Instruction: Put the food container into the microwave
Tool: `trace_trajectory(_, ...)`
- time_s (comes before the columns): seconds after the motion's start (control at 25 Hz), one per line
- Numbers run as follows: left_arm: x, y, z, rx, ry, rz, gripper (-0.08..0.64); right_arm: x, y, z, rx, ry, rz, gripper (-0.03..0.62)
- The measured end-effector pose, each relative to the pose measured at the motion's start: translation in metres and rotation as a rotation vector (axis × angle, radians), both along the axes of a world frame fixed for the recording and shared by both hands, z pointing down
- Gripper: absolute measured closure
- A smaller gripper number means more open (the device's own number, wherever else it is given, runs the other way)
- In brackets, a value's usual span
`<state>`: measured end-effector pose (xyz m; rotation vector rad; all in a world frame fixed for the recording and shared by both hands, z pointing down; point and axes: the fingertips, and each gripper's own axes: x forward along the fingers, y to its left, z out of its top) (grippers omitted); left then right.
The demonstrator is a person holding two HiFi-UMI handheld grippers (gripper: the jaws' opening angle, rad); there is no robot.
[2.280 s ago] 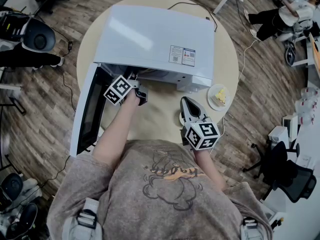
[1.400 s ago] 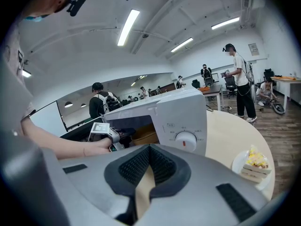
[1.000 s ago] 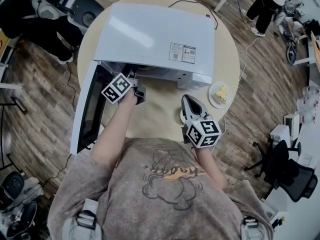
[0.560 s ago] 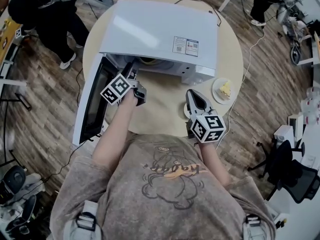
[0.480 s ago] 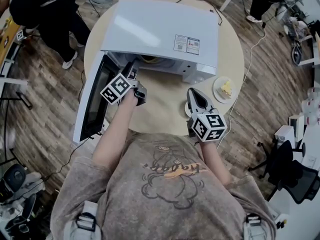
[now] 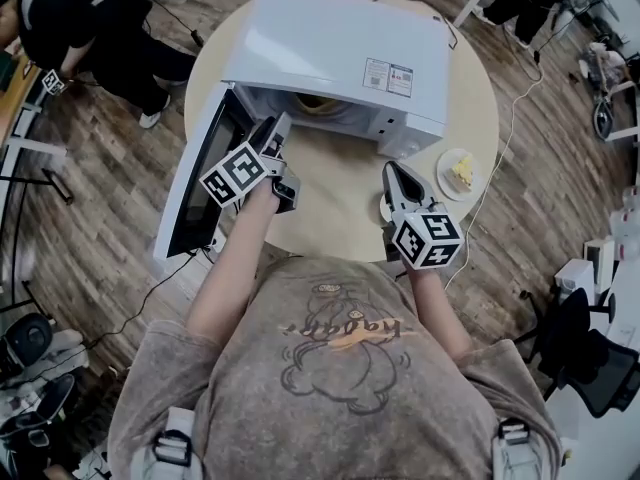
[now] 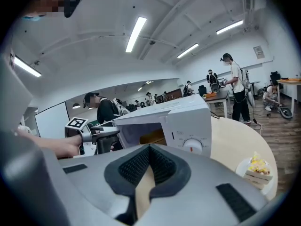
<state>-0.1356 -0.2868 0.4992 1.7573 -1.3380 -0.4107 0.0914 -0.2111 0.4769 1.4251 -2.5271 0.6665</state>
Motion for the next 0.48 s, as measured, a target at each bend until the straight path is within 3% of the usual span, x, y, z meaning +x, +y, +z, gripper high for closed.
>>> trace_trajectory(0.28, 0.008, 0.028, -0.039, 0.046, -0.003, 0.068, 0.347, -0.005, 0.0, -0.011, 0.023, 0.003, -0.028, 0.597)
trace_trajectory(0.48, 0.014, 0.048, -0.056, 0.067, -0.049, 0.14, 0.347, -0.005, -0.001, -0.019, 0.036, 0.013, -0.048, 0.597)
